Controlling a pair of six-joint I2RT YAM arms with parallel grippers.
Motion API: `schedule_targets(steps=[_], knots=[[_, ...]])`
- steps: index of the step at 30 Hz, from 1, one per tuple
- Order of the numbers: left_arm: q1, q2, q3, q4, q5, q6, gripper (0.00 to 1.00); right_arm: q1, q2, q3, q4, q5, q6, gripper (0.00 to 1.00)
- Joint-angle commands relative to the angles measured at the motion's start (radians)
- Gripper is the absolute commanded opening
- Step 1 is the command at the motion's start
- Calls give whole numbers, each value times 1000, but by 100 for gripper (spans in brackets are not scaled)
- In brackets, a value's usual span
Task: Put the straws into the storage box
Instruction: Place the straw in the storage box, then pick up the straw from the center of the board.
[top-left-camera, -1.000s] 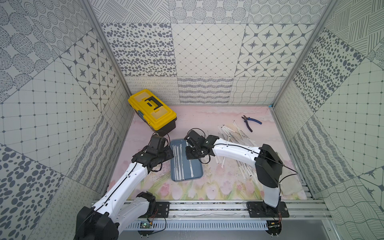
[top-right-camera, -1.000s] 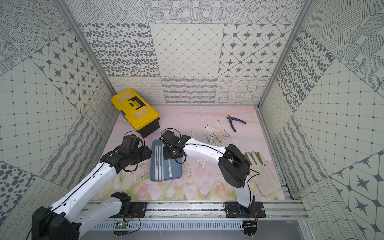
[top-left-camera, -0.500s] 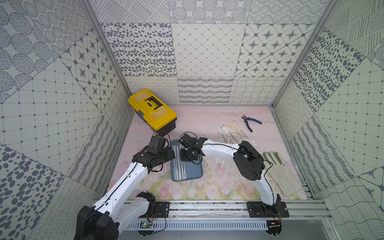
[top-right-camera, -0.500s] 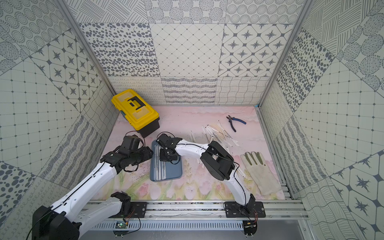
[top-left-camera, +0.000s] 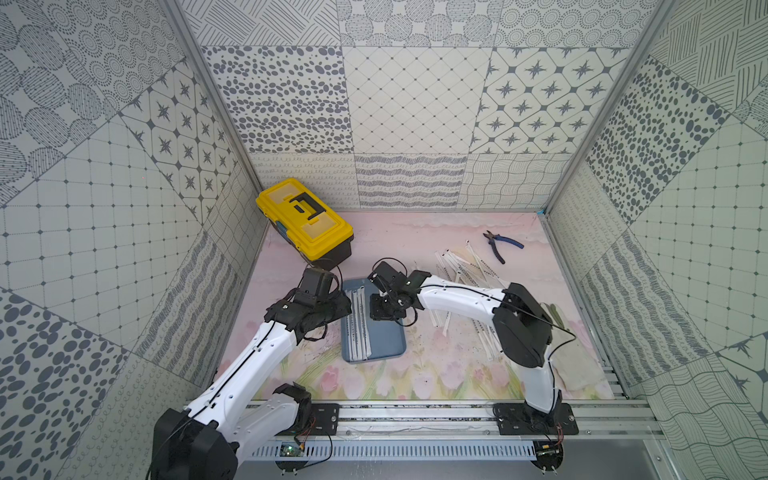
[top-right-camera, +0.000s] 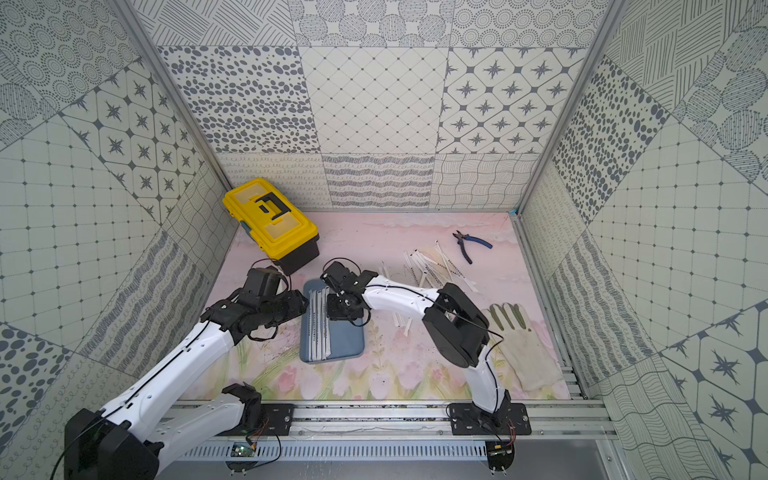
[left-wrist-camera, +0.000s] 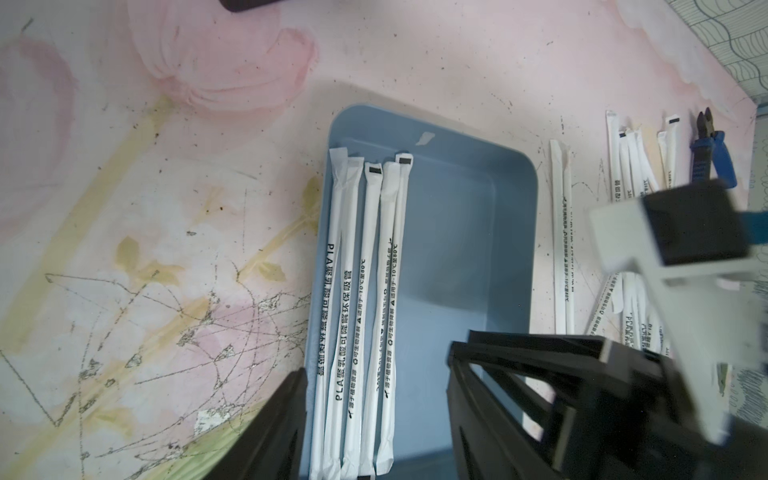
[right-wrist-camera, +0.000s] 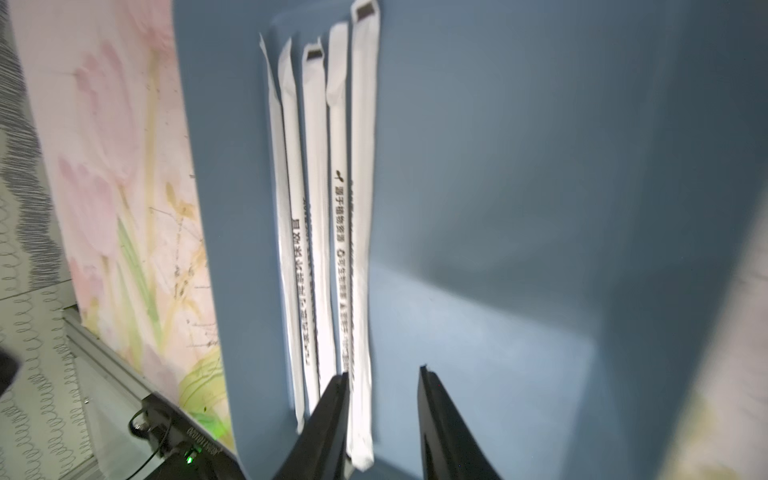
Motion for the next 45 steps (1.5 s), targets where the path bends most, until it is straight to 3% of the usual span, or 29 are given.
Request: schedule_targets(steps=[1,5,9,27,34,40,45], knots=[[-104,70,72,0,-22,61,59,-124,-127,-105,-76,146,-99,31],[-265,213,131,41,5,83,59,-218,-86,-95,-153,259,-260,31],[-347,310,161,78,11,60,59,-252,1,-24,-163,293,-331,29],[-364,338,138,92,-33,66,60,-246,174,76,-118,268,-340,21],[-314,269,107,54,-75,71,60,-240,180,58,-116,265,-319,13],[-185,121,83,-18,-113,84,60,-183,17,35,-96,241,-244,7],[-85,41,64,-61,-120,89,60,-63,-75,21,-22,165,-96,8]])
